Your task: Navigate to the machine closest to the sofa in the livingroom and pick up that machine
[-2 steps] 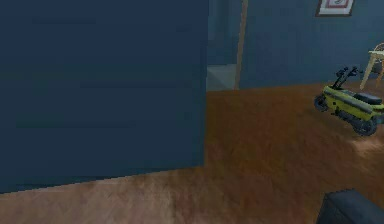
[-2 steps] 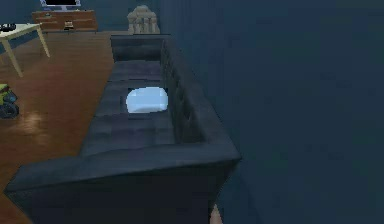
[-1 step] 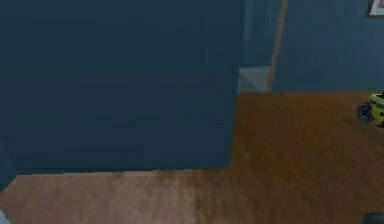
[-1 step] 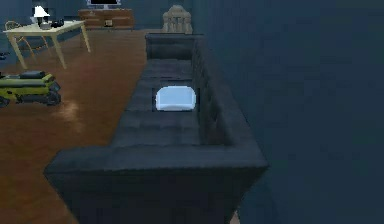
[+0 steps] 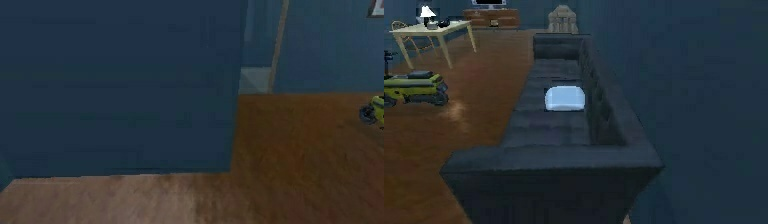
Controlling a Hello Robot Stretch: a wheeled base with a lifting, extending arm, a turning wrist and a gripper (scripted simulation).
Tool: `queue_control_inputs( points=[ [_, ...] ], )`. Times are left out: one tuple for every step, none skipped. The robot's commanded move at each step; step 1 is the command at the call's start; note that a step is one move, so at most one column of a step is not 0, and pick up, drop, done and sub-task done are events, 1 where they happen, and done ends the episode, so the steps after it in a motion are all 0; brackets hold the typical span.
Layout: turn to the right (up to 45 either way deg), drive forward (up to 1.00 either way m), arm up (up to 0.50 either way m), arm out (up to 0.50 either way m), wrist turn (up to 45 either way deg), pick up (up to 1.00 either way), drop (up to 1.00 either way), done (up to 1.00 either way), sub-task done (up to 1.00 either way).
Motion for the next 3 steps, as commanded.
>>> queue_control_inputs(
  points=[
    [9.0,0.0,0.0,0.0,0.0,0.0,0.0,0.0,0.0],
    [0.0,0.7,0.0,0.0,0.0,0.0,0.0,0.0,0.0],
    [30.0,0.0,0.0,0.0,0.0,0.0,0.0,0.0,0.0]
  ],
)
